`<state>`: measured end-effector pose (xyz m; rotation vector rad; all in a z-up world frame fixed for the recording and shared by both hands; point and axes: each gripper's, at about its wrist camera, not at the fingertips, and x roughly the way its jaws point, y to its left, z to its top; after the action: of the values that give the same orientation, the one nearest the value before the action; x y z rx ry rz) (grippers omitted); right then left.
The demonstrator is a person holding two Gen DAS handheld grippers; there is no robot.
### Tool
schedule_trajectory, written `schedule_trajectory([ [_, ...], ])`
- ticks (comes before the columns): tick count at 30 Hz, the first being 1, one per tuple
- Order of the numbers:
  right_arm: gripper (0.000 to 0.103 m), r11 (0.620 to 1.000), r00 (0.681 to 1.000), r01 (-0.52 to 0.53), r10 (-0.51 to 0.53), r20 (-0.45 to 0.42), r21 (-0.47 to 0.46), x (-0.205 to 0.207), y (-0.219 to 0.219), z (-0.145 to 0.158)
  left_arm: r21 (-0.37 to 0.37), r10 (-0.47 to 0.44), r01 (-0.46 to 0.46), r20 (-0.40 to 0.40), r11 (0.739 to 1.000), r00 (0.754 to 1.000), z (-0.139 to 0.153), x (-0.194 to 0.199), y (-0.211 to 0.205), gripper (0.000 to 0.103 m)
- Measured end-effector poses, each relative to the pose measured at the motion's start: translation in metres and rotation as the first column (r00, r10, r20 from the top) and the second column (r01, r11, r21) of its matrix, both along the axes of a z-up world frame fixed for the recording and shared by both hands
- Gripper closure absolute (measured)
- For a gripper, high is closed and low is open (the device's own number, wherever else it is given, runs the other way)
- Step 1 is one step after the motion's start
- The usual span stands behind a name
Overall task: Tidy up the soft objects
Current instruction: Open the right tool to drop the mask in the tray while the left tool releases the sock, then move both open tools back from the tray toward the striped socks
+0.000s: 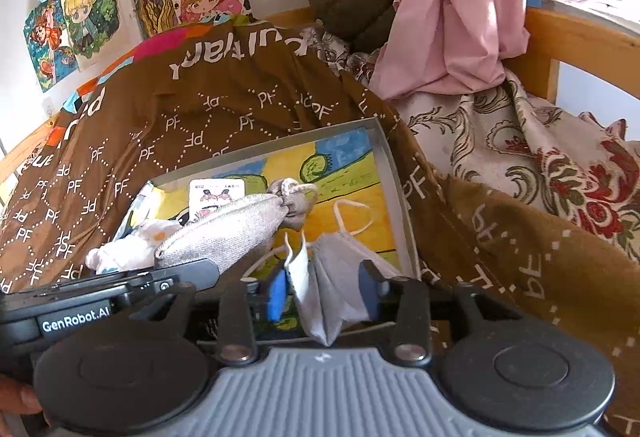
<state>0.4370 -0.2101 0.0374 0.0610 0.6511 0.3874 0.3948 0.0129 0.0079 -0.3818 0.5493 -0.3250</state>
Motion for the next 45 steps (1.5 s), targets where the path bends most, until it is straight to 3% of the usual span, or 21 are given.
schedule_trajectory([
  [10,0.041,1.000,0.999,0.014,-0.015,0.035,0.021,-0.015,-0.016,0.013,0.031,0.022,-0.023,0.024,0.999,0.999,0.008,-0.015,-0.006,0.048],
  [17,0.033,0.999,0.997,0.025,-0.027,0.069,0.032,-0.030,-0.027,0.025,0.040,0.068,-0.072,0.080,0.997,0.994,0.025,-0.037,-0.006,0.039],
  [22,0.020,0.999,0.993,0.017,-0.022,0.112,0.042,-0.048,-0.031,0.037,0.064,0.096,-0.106,0.139,0.992,0.986,0.042,-0.062,-0.007,0.028],
  [31,0.011,0.998,0.983,-0.009,-0.004,0.185,0.069,-0.095,-0.040,0.055,0.083,0.174,-0.199,0.241,0.977,0.955,0.063,-0.126,-0.006,0.001],
  [39,0.006,0.993,0.982,-0.017,-0.006,0.187,0.121,-0.152,-0.047,0.050,0.087,0.221,-0.251,0.265,0.964,0.939,0.064,-0.188,-0.006,0.001],
  [45,0.004,0.995,0.979,-0.027,0.007,0.204,0.098,-0.195,-0.043,0.034,0.138,0.222,-0.256,0.218,0.957,0.950,0.045,-0.227,-0.011,0.001],
])
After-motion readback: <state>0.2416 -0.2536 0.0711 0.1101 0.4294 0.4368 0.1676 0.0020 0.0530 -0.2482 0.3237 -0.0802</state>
